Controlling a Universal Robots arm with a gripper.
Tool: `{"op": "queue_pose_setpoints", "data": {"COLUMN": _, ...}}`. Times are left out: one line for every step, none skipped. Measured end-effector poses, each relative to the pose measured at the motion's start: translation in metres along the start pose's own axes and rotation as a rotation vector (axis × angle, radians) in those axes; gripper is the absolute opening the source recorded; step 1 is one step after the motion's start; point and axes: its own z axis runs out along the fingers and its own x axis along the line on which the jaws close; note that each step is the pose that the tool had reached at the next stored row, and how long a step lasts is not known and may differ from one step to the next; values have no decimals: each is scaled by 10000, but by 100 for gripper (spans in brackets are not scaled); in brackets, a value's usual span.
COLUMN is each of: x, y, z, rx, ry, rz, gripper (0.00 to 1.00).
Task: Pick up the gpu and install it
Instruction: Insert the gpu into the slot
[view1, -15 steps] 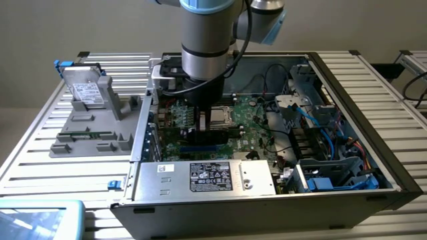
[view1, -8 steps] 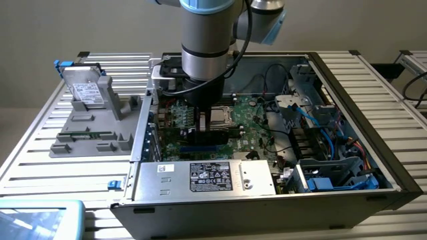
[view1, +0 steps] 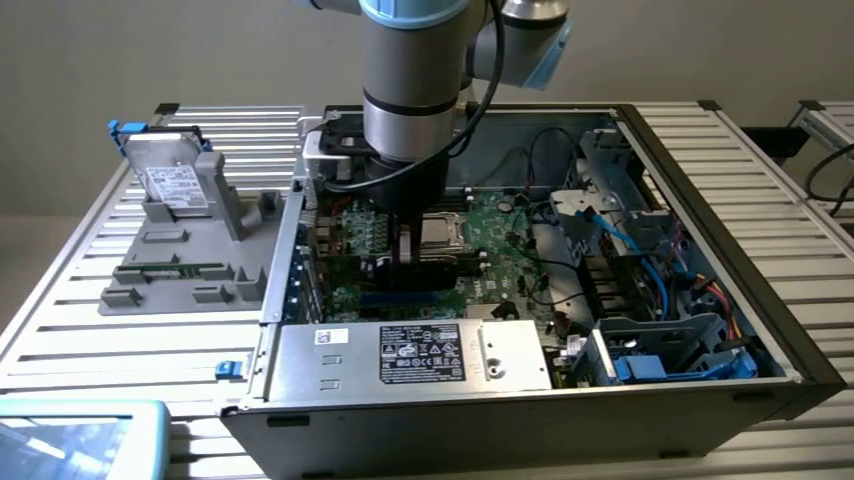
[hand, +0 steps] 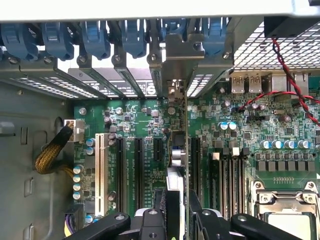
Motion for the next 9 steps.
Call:
{"op": "queue_pose_setpoints", "data": {"x": 3, "y": 0, "z": 0, "rx": 0, "ry": 1, "rz": -1, "gripper": 28}}
{"op": "queue_pose_setpoints", "data": {"x": 6, "y": -1, "z": 0, "rx": -1, "ry": 3, "rz": 0, "gripper": 28}}
{"op": "queue_pose_setpoints", "data": {"x": 9, "y": -2, "z": 0, "rx": -1, "ry": 4, "rz": -1, "gripper": 28}}
{"op": "queue_pose_setpoints", "data": {"x": 12, "y": -2, "z": 0, "rx": -1, "ry": 4, "rz": 0, "gripper": 28}}
{"op": "queue_pose_setpoints", "data": {"x": 12, "y": -2, "z": 0, "rx": -1, "ry": 3, "rz": 0, "gripper": 28}}
{"op": "queue_pose_setpoints", "data": {"x": 12, "y": -2, "z": 0, "rx": -1, "ry": 3, "rz": 0, "gripper": 28}}
{"op": "queue_pose_setpoints", "data": {"x": 12, "y": -2, "z": 0, "rx": -1, "ry": 3, "rz": 1, "gripper": 28}}
{"op": "queue_pose_setpoints", "data": {"x": 12, "y": -3, "z": -1, "rx": -1, "ry": 5, "rz": -1, "gripper": 28}}
{"op": "queue_pose_setpoints", "data": {"x": 13, "y": -3, "z": -2, "rx": -1, "ry": 10, "rz": 0, "gripper": 28}}
